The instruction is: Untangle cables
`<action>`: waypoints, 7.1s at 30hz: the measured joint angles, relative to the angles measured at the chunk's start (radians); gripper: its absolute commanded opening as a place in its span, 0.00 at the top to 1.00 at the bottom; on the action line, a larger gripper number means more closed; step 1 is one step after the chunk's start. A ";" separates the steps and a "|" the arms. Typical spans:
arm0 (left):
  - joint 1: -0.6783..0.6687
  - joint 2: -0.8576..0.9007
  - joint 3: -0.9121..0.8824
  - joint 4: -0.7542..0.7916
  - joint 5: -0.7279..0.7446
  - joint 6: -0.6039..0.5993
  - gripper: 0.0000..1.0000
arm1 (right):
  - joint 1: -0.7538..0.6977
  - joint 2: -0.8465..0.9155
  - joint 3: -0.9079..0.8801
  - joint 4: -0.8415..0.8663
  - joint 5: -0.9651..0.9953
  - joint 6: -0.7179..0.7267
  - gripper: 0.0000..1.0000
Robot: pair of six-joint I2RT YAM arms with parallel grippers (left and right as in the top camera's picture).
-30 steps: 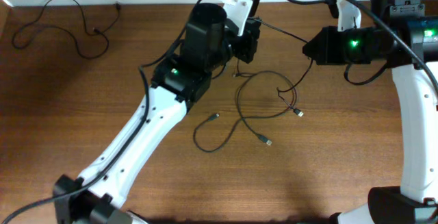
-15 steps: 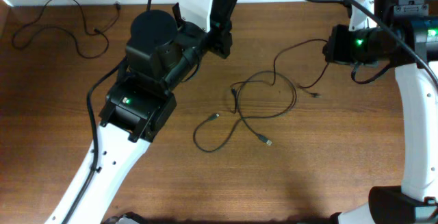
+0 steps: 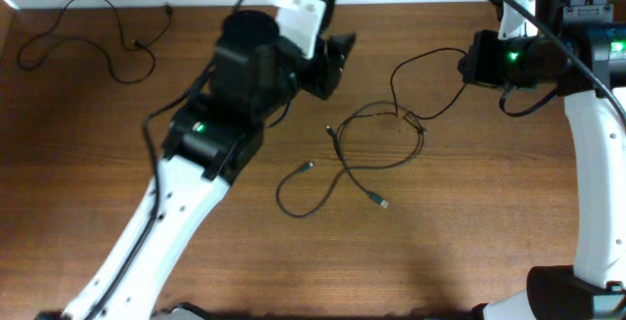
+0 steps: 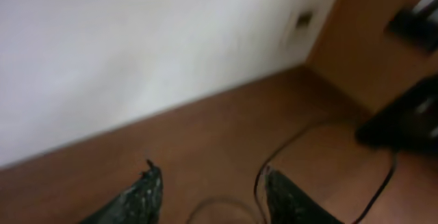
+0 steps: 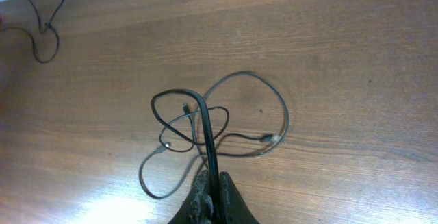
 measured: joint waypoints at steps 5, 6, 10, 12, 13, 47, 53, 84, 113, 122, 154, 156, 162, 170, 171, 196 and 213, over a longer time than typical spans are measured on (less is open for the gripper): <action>0.000 0.146 0.000 -0.069 0.146 0.107 0.33 | 0.000 0.000 0.000 0.000 -0.003 0.000 0.96; 0.000 0.174 0.000 -0.074 0.163 0.117 0.31 | 0.000 0.000 0.000 0.000 -0.003 0.001 0.96; 0.000 0.268 0.000 -0.076 0.241 0.150 0.31 | 0.000 0.000 0.000 0.000 -0.003 0.001 0.96; -0.001 0.303 0.000 -0.068 0.300 0.167 0.31 | 0.000 0.000 0.000 0.000 -0.003 0.001 0.96; -0.003 0.319 0.000 -0.061 0.330 0.174 0.32 | 0.000 0.000 0.000 0.000 -0.003 0.001 0.96; -0.083 0.436 0.000 0.132 0.397 0.131 1.00 | 0.000 0.000 0.000 -0.001 -0.003 0.000 0.96; -0.083 0.436 0.000 0.203 0.397 0.131 1.00 | 0.000 0.000 0.000 -0.020 -0.002 0.000 0.93; 0.018 0.139 0.122 0.228 0.275 0.132 1.00 | 0.000 0.000 0.000 -0.047 -0.003 0.000 0.61; 0.555 0.138 0.122 0.000 0.080 0.007 1.00 | 0.000 0.000 0.000 -0.057 -0.003 0.000 0.60; 0.703 0.201 0.122 -0.022 0.138 0.006 1.00 | 0.000 0.000 0.000 -0.056 -0.003 0.001 0.60; 1.089 0.516 0.122 -0.068 0.060 0.064 1.00 | 0.000 0.000 0.000 -0.048 -0.003 0.001 0.55; 1.100 0.540 0.122 -0.058 0.005 0.068 1.00 | 0.000 0.000 0.000 -0.047 -0.003 0.001 0.55; 1.129 0.583 0.122 0.008 -0.137 0.072 1.00 | 0.000 0.000 0.000 -0.046 -0.003 0.001 0.54; 1.180 0.586 0.122 0.064 -0.189 0.131 0.47 | 0.000 0.000 0.000 -0.045 -0.003 0.000 0.55; 1.186 0.586 0.122 0.065 -0.192 0.139 0.18 | 0.000 0.000 0.000 -0.044 -0.003 0.000 0.54; 1.215 0.650 0.124 0.063 -0.200 0.152 0.00 | 0.000 0.000 0.000 -0.039 -0.003 0.001 0.50; 1.321 0.551 0.198 -0.166 0.000 0.109 0.01 | 0.000 0.000 0.000 -0.052 -0.003 0.003 0.49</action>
